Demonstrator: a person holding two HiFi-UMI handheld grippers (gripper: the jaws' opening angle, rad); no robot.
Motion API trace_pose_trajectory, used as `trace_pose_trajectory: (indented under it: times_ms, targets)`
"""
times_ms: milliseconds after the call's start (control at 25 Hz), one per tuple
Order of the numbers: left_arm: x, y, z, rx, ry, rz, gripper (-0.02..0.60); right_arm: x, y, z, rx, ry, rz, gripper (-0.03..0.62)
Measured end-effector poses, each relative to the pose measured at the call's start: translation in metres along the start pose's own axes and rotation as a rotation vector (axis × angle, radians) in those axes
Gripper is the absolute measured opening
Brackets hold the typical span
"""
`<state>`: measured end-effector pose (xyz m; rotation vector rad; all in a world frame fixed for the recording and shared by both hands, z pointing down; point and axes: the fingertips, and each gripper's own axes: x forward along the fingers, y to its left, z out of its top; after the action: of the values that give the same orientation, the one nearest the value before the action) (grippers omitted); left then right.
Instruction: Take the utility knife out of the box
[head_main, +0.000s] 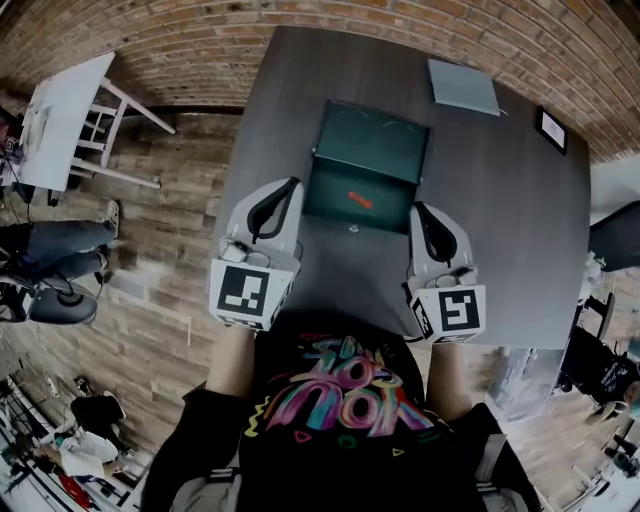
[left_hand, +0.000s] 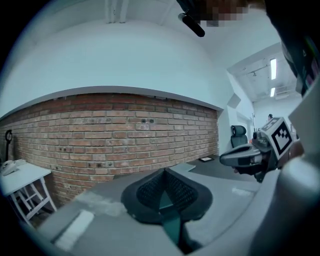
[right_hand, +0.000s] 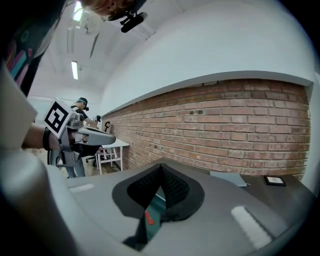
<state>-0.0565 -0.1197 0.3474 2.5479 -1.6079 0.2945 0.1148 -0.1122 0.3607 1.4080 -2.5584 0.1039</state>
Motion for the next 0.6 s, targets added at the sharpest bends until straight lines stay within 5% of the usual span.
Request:
trace_pose_trajectory:
  times_ms: [600]
  targets:
    - [0.02, -0.02, -0.01, 0.02, 0.061, -0.04, 0.0, -0.005, -0.025, -0.011, 0.056, 0.006, -0.034, 0.0]
